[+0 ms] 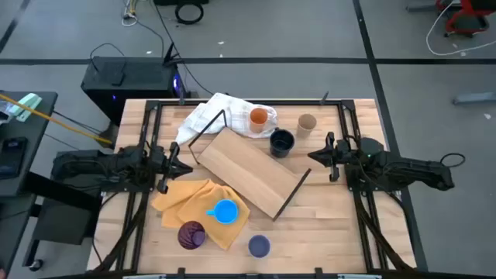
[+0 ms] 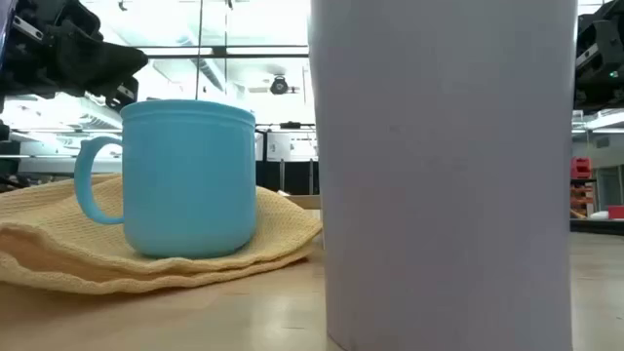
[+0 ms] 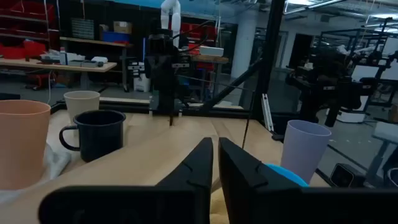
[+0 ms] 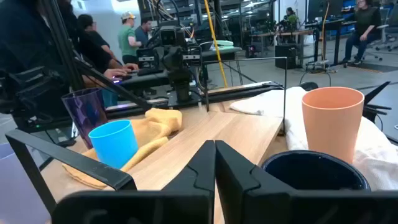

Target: Stack small to large cups/mugs on shelf

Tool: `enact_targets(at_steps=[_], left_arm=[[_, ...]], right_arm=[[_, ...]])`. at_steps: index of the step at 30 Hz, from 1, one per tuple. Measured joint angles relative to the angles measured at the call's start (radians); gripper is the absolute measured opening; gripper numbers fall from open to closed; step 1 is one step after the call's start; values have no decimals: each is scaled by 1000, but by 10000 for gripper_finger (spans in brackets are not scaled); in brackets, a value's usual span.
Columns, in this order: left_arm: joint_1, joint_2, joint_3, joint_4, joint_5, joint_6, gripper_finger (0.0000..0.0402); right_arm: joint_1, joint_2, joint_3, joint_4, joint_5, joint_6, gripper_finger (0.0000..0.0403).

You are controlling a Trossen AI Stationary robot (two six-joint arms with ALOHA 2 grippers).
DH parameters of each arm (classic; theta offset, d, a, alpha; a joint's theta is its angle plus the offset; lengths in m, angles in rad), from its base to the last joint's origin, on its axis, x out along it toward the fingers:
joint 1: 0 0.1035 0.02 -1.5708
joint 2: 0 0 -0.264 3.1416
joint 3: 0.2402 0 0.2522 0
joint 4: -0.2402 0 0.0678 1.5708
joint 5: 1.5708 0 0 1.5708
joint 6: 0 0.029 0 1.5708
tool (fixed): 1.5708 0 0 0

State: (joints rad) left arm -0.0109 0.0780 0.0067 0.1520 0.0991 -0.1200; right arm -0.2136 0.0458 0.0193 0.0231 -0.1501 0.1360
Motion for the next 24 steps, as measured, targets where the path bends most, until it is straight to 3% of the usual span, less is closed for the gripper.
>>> enact_targets(at_steps=[24], left_arm=[[0, 0, 0, 0, 0, 0, 35]], right_arm=[[0, 0, 0, 0, 0, 0, 16]])
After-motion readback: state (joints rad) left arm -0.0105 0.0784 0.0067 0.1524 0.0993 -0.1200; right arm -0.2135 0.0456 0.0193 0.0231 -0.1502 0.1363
